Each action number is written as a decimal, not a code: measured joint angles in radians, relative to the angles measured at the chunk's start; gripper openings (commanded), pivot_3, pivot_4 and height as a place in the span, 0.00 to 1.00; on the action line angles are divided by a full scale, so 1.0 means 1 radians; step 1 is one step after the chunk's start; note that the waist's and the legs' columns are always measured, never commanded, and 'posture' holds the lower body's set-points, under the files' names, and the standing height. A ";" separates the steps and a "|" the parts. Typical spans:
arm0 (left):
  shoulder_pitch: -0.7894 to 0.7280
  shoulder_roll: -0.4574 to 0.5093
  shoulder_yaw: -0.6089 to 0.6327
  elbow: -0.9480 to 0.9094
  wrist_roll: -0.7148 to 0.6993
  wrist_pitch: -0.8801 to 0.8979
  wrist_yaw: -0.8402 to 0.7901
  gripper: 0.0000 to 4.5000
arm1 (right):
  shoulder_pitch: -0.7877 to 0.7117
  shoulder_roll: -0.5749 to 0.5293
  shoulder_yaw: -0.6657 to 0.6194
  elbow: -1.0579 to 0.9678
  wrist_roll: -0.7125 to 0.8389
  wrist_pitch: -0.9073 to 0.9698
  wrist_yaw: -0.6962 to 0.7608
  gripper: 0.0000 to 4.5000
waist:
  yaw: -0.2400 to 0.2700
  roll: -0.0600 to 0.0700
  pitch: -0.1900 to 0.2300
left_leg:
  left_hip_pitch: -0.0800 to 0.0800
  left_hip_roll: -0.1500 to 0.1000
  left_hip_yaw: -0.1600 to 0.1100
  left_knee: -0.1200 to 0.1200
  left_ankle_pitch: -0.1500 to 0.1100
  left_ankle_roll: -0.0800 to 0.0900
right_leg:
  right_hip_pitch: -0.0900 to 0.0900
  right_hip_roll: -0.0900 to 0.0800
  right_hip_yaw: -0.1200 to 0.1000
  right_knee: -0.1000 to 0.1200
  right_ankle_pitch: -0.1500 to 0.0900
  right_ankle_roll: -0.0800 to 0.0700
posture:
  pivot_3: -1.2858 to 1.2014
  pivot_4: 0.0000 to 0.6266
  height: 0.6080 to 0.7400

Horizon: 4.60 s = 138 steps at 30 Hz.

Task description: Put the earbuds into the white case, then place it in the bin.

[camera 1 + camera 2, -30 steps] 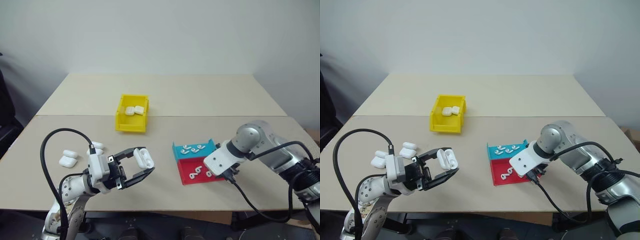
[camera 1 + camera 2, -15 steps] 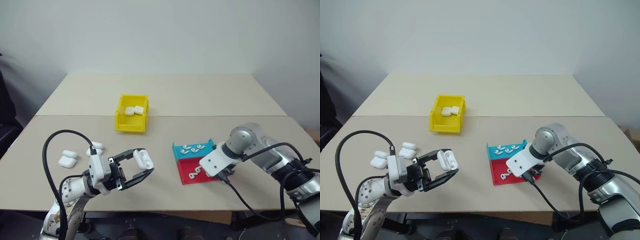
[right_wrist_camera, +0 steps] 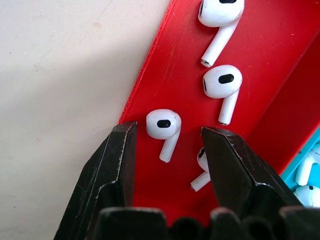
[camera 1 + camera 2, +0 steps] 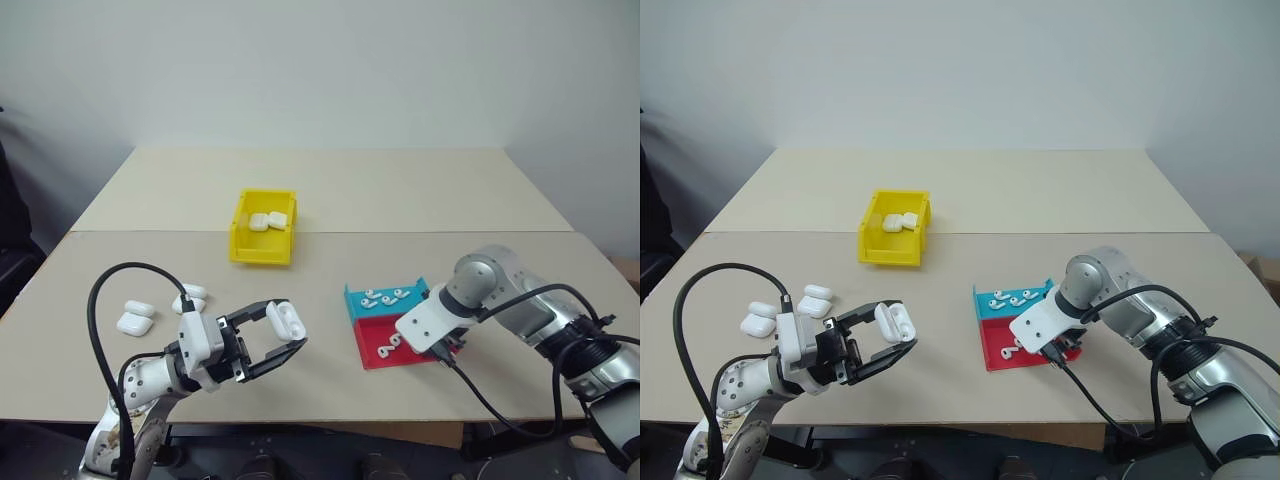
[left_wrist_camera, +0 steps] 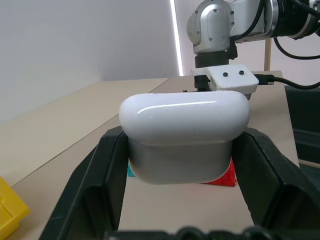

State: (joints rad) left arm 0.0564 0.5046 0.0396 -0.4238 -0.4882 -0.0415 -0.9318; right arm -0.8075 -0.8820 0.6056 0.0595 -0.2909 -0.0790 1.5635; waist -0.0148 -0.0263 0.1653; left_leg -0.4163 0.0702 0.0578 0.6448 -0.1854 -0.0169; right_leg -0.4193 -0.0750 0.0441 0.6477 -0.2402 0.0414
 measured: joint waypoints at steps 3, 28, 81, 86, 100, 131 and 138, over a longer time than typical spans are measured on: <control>0.000 0.002 0.000 0.000 0.001 0.000 0.000 0.62 | 0.000 0.000 0.004 -0.002 0.000 0.000 0.000 0.46 | 0.000 0.000 0.000 | 0.000 0.000 0.000 0.000 0.000 0.000 | 0.000 0.000 0.000 0.000 0.000 0.000 | 0.52 0.24 1.00; -0.004 0.007 -0.017 0.000 0.016 0.000 0.000 0.62 | 0.000 0.000 0.004 -0.012 -0.001 -0.005 0.001 0.20 | 0.000 0.000 0.000 | 0.000 0.000 0.000 0.000 0.000 0.000 | 0.000 0.000 0.000 0.000 0.000 0.000 | 0.52 0.24 1.00; -0.392 0.054 -0.038 -0.150 -0.288 0.345 -0.023 0.62 | 0.003 0.336 -0.636 -0.316 1.059 0.429 -0.198 0.20 | 0.000 0.000 0.000 | -0.001 0.000 -0.002 0.000 0.000 0.000 | 0.001 0.001 0.000 -0.001 0.001 0.000 | 0.52 0.24 1.00; -0.392 0.049 -0.039 -0.150 -0.281 0.345 -0.027 0.62 | -0.001 0.364 -0.596 -0.302 1.047 0.408 -0.179 0.20 | 0.001 0.000 0.000 | -0.001 0.000 -0.002 0.000 0.000 0.000 | 0.001 0.001 0.000 -0.001 0.001 0.000 | 0.52 0.24 1.00; -0.392 0.047 -0.039 -0.150 -0.264 0.345 -0.033 0.62 | -0.006 0.395 -0.558 -0.218 0.939 0.294 -0.134 0.20 | 0.001 0.000 0.000 | -0.002 0.000 -0.002 0.000 0.000 0.000 | 0.000 0.001 -0.001 -0.001 0.001 0.000 | 0.52 0.24 1.00; -0.234 0.088 0.016 -0.055 -0.144 0.274 -0.070 0.62 | -0.114 0.190 -0.585 -0.082 0.861 0.288 -0.108 0.43 | 0.001 0.000 0.000 | -0.002 0.000 -0.001 -0.002 0.000 0.000 | -0.001 0.001 -0.001 -0.001 0.000 -0.001 | 0.52 0.24 1.00; -0.107 0.125 0.037 -0.051 -0.065 0.209 -0.085 0.62 | -0.265 0.093 -0.237 0.207 0.436 0.200 -0.011 0.43 | -0.012 0.000 0.000 | -0.002 0.001 0.001 -0.002 0.000 0.000 | -0.003 0.001 0.000 -0.001 -0.002 -0.005 | 0.52 0.24 1.00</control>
State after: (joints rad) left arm -0.0505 0.6299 0.0768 -0.4752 -0.5530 0.1677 -1.0171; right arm -1.0726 -0.7886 0.3681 0.2663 0.1451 0.1213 1.5529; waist -0.0266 -0.0262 0.1657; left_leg -0.4181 0.0710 0.0583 0.6424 -0.1854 -0.0168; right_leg -0.4226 -0.0744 0.0443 0.6468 -0.2420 0.0367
